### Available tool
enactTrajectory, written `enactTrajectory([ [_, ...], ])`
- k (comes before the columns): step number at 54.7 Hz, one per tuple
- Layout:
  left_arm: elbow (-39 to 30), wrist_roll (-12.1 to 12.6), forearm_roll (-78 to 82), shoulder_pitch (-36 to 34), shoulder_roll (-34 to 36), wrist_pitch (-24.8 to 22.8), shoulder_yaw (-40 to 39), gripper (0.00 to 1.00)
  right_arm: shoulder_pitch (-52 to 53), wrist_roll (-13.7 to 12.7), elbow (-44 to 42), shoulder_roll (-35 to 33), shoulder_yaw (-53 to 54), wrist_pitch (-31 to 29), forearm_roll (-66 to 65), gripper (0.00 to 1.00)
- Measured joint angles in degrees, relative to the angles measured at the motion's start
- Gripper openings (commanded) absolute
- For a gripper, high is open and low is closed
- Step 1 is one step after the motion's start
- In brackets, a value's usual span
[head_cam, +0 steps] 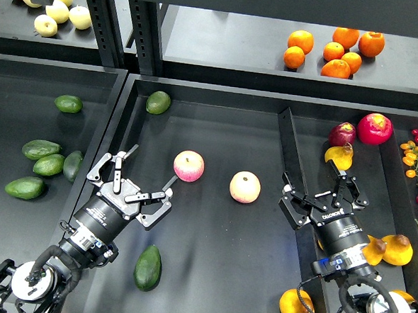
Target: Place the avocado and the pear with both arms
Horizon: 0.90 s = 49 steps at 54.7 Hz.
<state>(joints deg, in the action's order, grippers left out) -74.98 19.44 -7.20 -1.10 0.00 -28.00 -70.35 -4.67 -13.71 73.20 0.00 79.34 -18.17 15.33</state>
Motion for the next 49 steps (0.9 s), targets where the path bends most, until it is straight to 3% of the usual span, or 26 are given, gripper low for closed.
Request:
enactTrajectory([
  [37,-0.69,0.51,-0.21,0.57,0.0,0.0,1.39,1.0,-0.1,0.09,0.36,0.0,0.03,0.45,-0.19,1.0],
  [49,-0.74,2.01,-0.14,-0.3,0.0,0.0,1.72,1.0,-0.25,0.09,0.44,0.0,0.64,0.5,-0.18,1.0],
])
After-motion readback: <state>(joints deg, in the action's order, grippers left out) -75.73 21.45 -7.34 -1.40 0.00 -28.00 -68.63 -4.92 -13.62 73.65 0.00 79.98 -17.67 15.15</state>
